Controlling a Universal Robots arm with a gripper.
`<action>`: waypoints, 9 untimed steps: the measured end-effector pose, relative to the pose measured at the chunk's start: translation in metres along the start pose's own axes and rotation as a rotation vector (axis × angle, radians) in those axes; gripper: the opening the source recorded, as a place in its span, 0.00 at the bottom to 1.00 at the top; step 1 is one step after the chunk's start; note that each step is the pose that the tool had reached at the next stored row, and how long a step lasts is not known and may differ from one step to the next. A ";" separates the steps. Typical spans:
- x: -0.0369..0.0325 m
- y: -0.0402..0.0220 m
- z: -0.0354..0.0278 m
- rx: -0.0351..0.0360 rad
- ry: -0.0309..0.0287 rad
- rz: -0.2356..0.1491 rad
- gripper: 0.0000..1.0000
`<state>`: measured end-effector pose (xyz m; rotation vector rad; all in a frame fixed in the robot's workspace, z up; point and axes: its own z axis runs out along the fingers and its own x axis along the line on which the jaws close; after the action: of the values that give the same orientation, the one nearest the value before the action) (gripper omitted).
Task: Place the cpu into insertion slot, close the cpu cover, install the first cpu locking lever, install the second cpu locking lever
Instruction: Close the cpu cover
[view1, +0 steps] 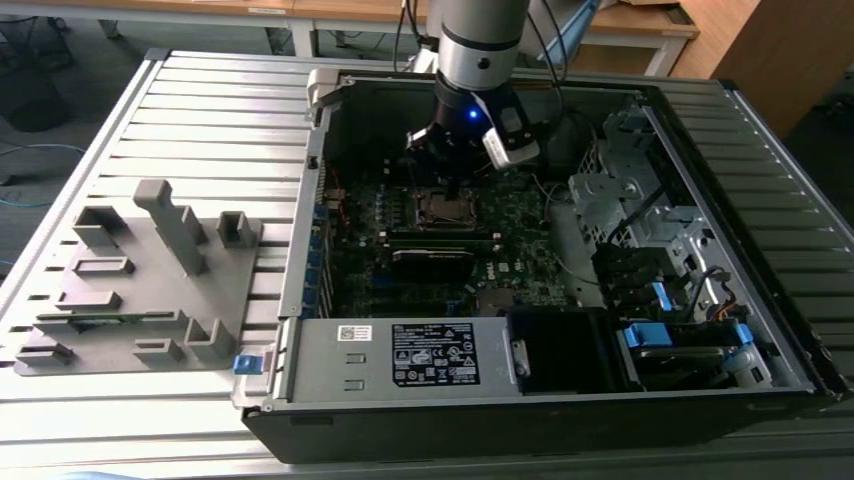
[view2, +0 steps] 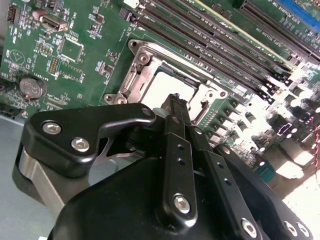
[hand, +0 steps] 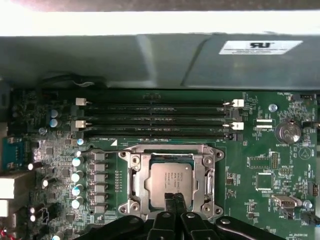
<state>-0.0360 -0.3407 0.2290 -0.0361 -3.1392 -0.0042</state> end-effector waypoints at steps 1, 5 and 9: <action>0.0000 0.0000 0.0000 0.0001 0.0000 0.002 0.11; 0.0001 0.0000 0.0001 0.0000 0.0000 0.002 0.11; 0.0022 -0.0001 0.0006 -0.0002 -0.0001 0.002 0.11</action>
<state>-0.0382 -0.3407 0.2284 -0.0396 -3.1393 -0.0045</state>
